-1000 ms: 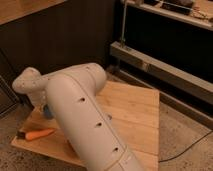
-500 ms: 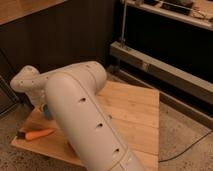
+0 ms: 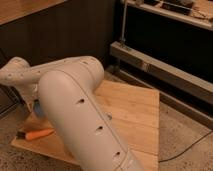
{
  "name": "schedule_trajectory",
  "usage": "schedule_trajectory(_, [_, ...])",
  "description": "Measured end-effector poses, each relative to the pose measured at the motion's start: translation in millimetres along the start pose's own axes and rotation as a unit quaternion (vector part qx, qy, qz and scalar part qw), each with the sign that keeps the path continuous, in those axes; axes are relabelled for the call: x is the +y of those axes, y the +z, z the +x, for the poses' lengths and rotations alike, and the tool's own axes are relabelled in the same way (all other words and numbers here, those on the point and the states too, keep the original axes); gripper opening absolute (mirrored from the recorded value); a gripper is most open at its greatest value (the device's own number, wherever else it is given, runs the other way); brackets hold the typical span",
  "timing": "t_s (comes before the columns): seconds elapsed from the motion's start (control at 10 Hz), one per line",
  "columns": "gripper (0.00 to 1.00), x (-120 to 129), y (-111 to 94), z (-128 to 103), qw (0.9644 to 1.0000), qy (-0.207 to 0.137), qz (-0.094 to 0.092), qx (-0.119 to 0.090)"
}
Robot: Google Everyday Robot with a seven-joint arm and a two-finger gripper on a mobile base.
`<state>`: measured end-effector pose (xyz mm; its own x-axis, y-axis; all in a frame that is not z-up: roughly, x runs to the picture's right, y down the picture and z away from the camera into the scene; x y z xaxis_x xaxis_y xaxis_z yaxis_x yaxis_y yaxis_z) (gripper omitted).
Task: Place the ceramic cup over the eraser
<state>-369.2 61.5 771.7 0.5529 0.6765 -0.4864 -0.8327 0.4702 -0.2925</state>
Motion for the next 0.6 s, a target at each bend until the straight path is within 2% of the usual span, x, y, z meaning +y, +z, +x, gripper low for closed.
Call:
schedule_trajectory(0.5, [0.00,-12.4,-58.9,-22.5,0.9991,0.007,0.029,-0.032])
schedule_trajectory(0.6, [0.00,-15.1,-65.1,-26.9,0.9988,0.010,0.031,-0.035])
